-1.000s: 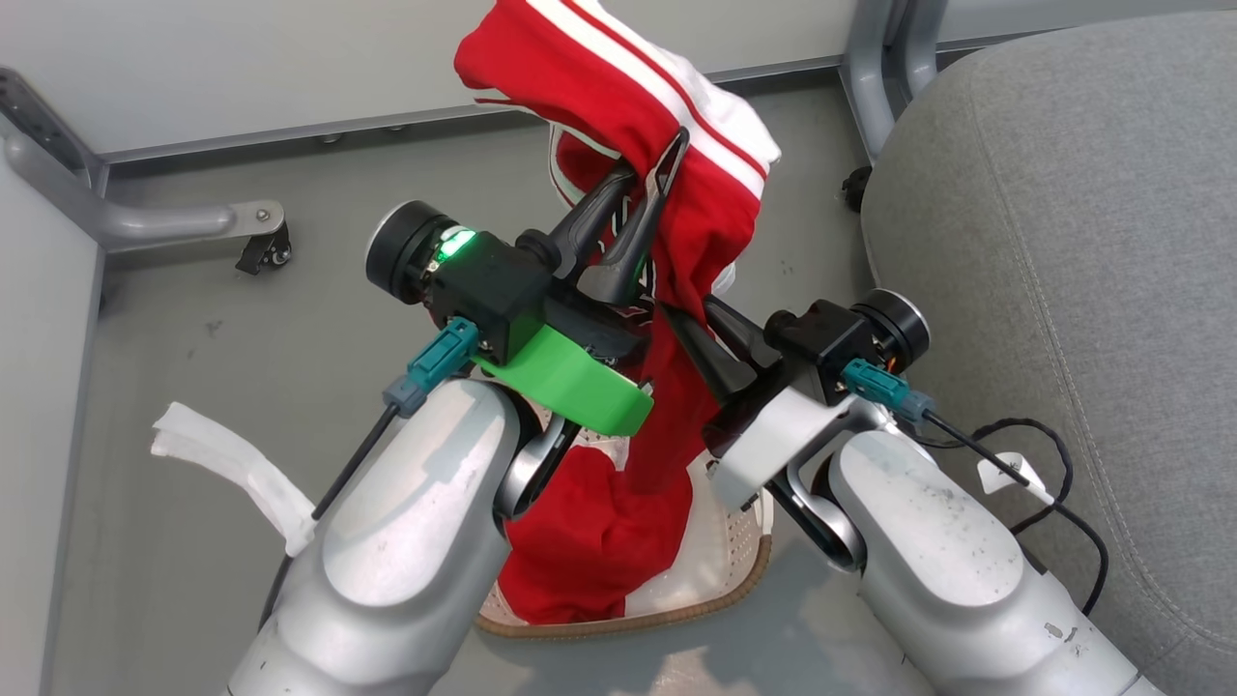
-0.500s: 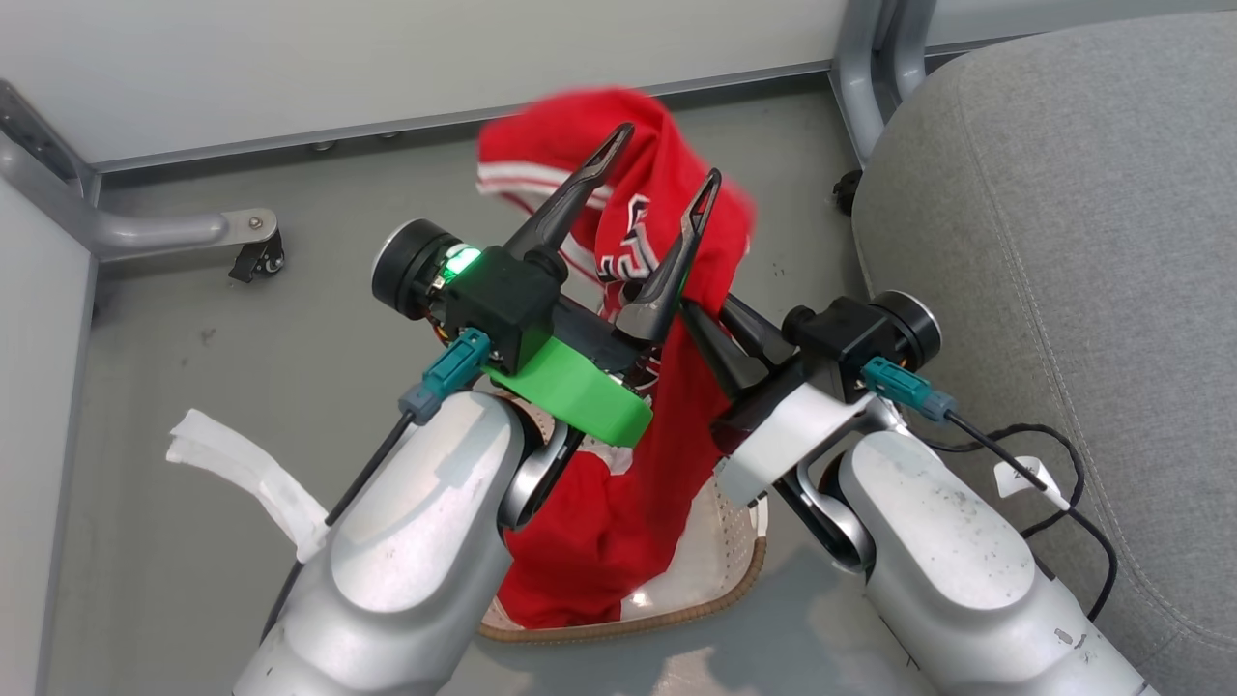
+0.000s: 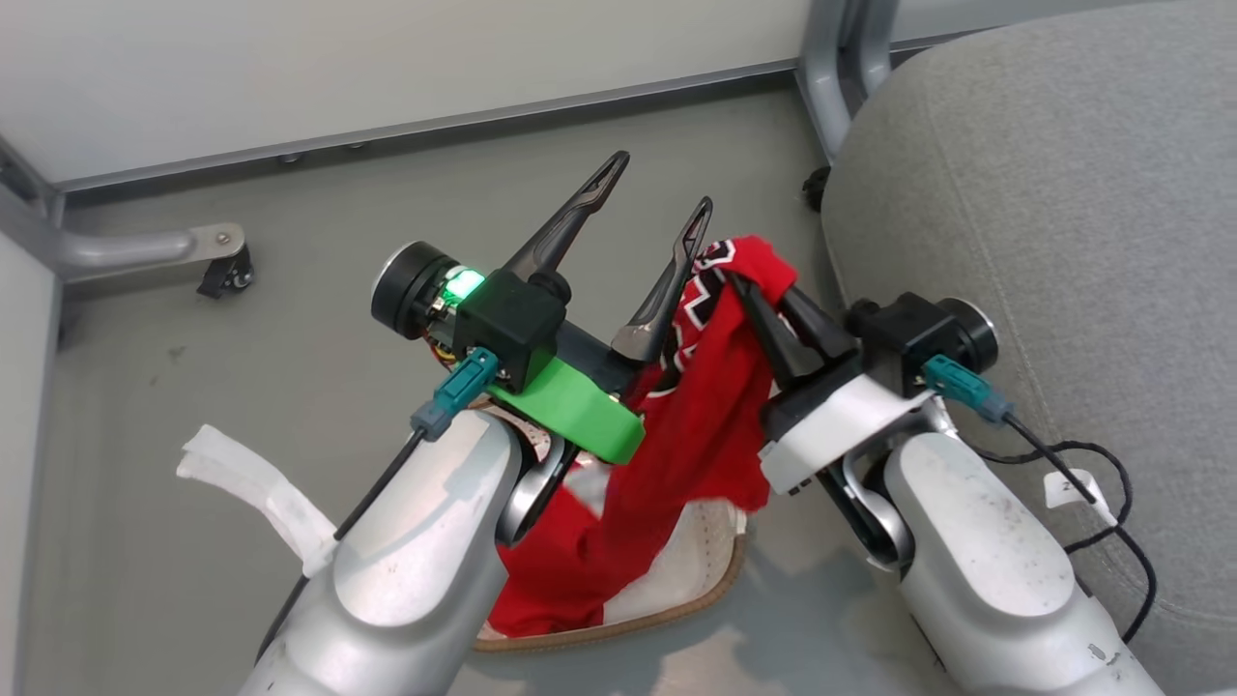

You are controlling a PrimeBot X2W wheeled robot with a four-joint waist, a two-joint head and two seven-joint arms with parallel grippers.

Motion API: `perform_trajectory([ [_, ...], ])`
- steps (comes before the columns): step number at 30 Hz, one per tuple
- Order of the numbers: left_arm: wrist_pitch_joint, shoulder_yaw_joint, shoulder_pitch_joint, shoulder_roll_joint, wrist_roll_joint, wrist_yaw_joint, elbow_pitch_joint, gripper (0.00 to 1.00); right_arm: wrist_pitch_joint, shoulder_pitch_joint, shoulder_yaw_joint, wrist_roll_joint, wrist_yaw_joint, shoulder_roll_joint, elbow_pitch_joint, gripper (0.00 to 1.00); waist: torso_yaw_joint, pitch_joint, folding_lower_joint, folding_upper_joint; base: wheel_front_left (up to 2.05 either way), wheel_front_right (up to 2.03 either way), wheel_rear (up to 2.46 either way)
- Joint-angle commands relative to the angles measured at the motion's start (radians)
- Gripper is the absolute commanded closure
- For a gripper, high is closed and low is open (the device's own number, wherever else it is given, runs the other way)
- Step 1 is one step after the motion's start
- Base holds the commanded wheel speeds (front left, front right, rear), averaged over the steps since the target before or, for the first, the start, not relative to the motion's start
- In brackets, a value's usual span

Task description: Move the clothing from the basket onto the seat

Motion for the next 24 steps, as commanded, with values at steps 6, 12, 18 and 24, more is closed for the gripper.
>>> perform_trajectory([
  [6, 0.000, 0.006, 0.030, 0.019, 0.026, -0.004, -0.003, 0.00, -0.002, 0.062, -0.107, -0.042, 0.000, -0.003, -0.070, 1.00, -0.106, 0.017, 0.0000, -0.0001, 0.00, 0.00, 0.00],
  [12, 0.000, 0.005, 0.027, 0.028, 0.040, -0.008, -0.005, 0.00, -0.002, 0.110, -0.189, -0.068, 0.000, -0.004, -0.136, 1.00, -0.194, 0.041, 0.0000, -0.0001, 0.00, 0.00, 0.00],
  [18, 0.000, 0.000, 0.011, 0.032, 0.047, -0.012, -0.003, 0.00, -0.003, 0.147, -0.249, -0.083, 0.000, -0.004, -0.190, 1.00, -0.279, 0.063, 0.0000, -0.0001, 0.00, 0.00, 0.00],
  [24, 0.000, -0.008, 0.001, 0.040, 0.058, -0.014, 0.002, 0.00, -0.002, 0.184, -0.305, -0.080, 0.000, -0.003, -0.244, 1.00, -0.356, 0.081, 0.0000, -0.0001, 0.00, 0.00, 0.00],
])
